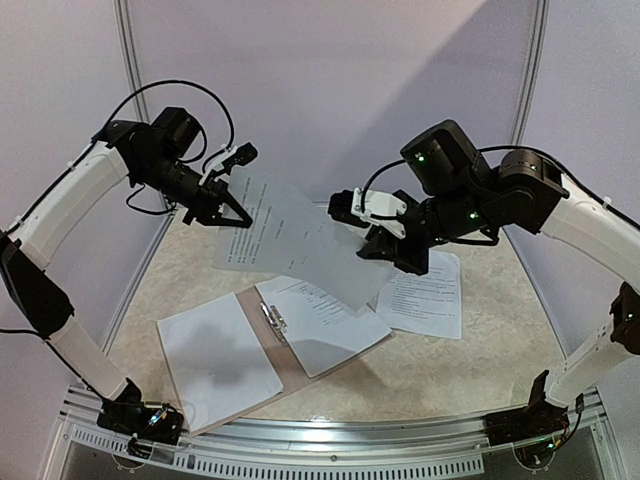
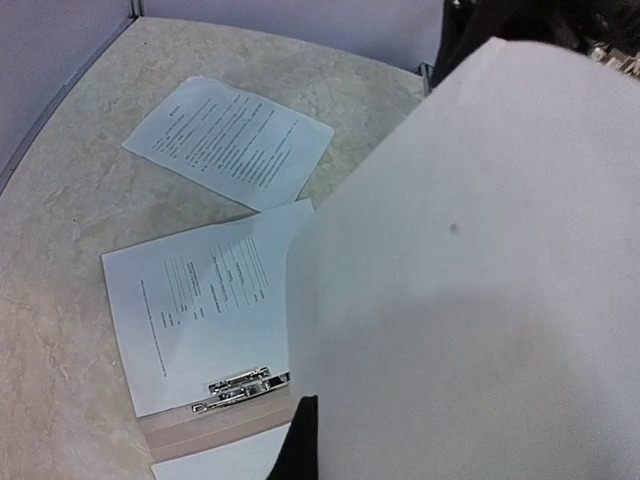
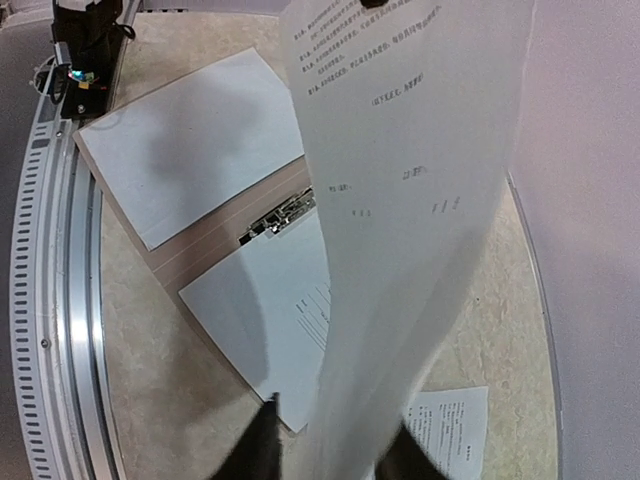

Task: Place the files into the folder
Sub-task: Pass from the right arm to the left, then pass from the left arm to the right

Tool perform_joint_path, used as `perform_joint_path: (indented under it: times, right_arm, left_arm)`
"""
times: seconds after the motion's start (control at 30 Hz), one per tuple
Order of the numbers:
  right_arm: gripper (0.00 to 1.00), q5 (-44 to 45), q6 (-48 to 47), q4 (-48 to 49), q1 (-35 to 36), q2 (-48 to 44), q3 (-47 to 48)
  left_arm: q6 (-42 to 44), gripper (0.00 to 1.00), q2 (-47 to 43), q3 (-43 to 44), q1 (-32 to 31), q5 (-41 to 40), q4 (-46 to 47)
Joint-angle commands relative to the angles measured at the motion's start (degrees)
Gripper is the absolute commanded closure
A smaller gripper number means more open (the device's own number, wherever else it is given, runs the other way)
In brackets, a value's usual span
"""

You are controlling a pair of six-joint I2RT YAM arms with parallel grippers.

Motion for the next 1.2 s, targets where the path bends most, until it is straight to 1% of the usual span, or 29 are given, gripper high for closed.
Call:
perform_joint_path:
  times: [0.0,0.03,0.07,0.1,0.17,0.2,0.3,0.37,0.43,0.53,0.7,0.8,0.87,0.9,0.93,1.0,1.1,1.13,1.17]
  right_arm:
    - [0.37,2.6,3.1,3.5,-0.6,-0.6,-2.6]
    - [0.26,2.4,3.5,4.2,-0.7,-0.5,-2.9]
    - [0.2,2.1,4.2,5.0,-0.9,-0.4,-3.1]
    - [0.17,1.8,4.5,6.0,-0.9,-0.1,-3.1]
    - [0.15,1.2,5.4,8.6,-0.8,1.0,-2.8]
    - [0.14,-1.3,5.7,9.8,-0.8,1.5,-2.6]
    - [0.09,-5.2,6.7,12.9,-0.9,4.1,-2.7]
    - [0.09,-6.8,7.1,15.1,-0.8,5.2,-3.3]
    - [0.1,-9.0,6.5,16.6,-0.8,6.1,-3.1]
    - [0.18,-10.9,6.6,17.8,-0.9,7.2,-1.8]
    - [0.42,-11.1,7.8,17.3,-1.9,7.9,-0.5]
    - [0.54,-11.6,9.5,15.5,-2.5,8.7,0.6]
    - [0.6,-12.0,10.0,14.4,-2.6,9.5,1.2]
    - [0.6,-11.8,10.2,14.0,-2.6,9.8,1.3]
    - [0.61,-11.1,10.4,13.9,-2.7,10.2,1.4]
    - [0.67,-9.3,11.1,13.2,-2.8,11.1,2.2]
    - [0.82,-7.8,12.5,11.9,-3.3,12.5,4.0]
    - [0.89,-7.2,12.9,11.3,-3.5,12.9,4.7]
    - [0.92,-6.7,13.3,10.7,-3.8,13.1,5.3]
  left_arm:
    - [2.3,1.0,-1.4,1.4,-2.8,-1.5,-5.6]
    - [3.1,1.0,-1.6,1.4,-4.2,-4.2,-6.5]
    - [3.9,1.0,-1.6,1.3,-5.6,-7.1,-7.5]
    - [4.5,1.0,-1.5,1.6,-7.1,-10.3,-8.5]
    - [5.0,1.0,-0.9,2.3,-9.6,-13.7,-10.3]
    - [5.0,1.0,-0.8,2.7,-10.3,-14.4,-10.6]
    - [4.3,1.0,-0.5,5.0,-10.8,-13.4,-11.2]
    - [5.0,1.0,-0.4,6.3,-11.0,-12.3,-12.2]
    - [5.8,1.0,-0.5,6.6,-11.2,-12.6,-13.0]
    - [6.7,1.0,-0.2,6.6,-11.2,-14.9,-13.9]
    - [7.8,1.0,0.1,6.5,-11.5,-18.6,-14.9]
    - [8.2,1.0,0.1,6.6,-11.6,-18.9,-15.0]
    - [8.4,1.0,0.1,6.9,-11.7,-18.7,-15.1]
    - [8.5,1.0,0.2,7.1,-11.7,-18.5,-15.2]
    - [8.6,1.0,0.2,7.3,-11.7,-18.2,-15.5]
    - [9.0,1.0,0.3,7.3,-11.9,-18.1,-15.9]
    - [9.0,1.0,0.5,7.2,-12.0,-18.9,-16.5]
    - [9.1,1.0,0.6,7.1,-12.1,-19.3,-16.7]
    - [9.0,1.0,0.6,7.1,-12.1,-19.5,-16.9]
